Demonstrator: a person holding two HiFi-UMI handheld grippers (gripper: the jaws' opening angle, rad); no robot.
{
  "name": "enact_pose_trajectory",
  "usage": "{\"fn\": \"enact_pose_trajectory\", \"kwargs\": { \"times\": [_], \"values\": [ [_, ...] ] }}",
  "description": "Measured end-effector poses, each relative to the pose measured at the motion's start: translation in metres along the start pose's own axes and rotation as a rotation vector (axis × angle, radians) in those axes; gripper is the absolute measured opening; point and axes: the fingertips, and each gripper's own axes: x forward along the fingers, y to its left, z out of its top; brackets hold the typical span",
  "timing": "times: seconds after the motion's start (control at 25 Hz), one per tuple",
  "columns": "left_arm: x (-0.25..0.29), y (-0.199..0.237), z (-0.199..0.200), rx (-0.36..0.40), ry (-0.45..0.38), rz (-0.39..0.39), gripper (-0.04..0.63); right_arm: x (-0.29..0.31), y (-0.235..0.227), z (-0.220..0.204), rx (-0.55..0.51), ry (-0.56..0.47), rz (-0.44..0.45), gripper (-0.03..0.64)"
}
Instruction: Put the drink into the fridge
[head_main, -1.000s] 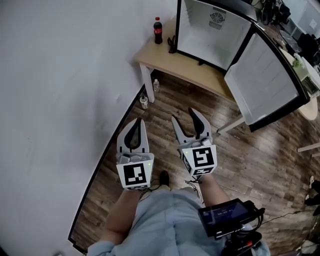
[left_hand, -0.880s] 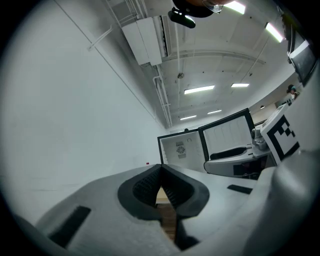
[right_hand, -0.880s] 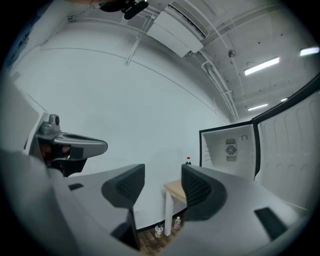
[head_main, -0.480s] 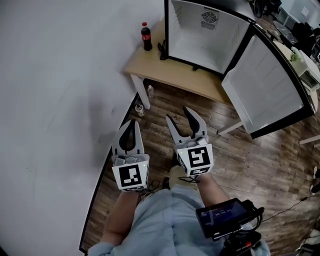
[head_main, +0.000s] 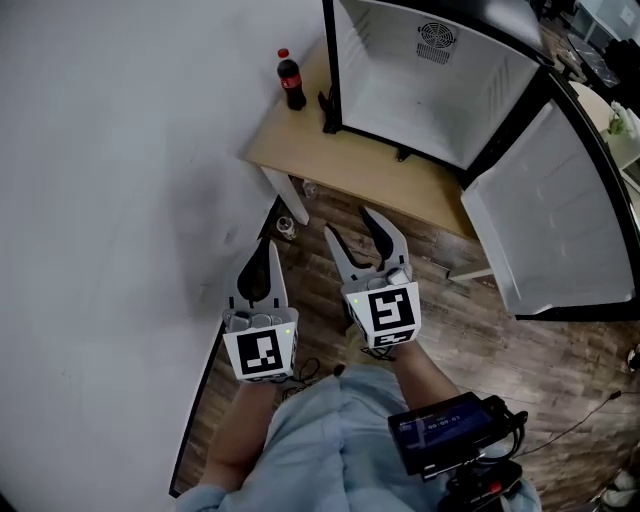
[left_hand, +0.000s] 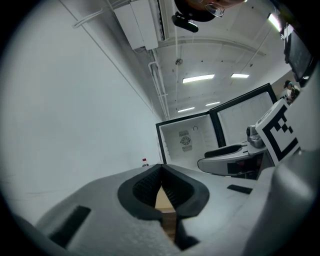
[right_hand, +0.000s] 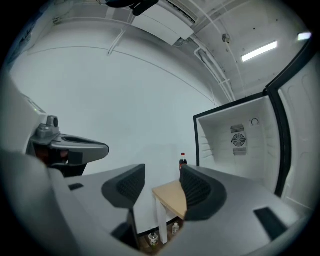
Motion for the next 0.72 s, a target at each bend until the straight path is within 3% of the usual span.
{"fn": "enact_pose_trajectory", "kwargs": {
  "times": [0.4,0.72],
  "values": [
    [0.113,0.029,0.009,0.007,0.026,0.053,0.008,0.109,-0.055,0.012,-0.001,0.003,0.069,0.229],
    [0.158,0.069,0.013,-0.003,0.018,0.144,0.008,0.180,-0.065,0.021,-0.026,-0.009,0.140,0.227]
  ]
}}
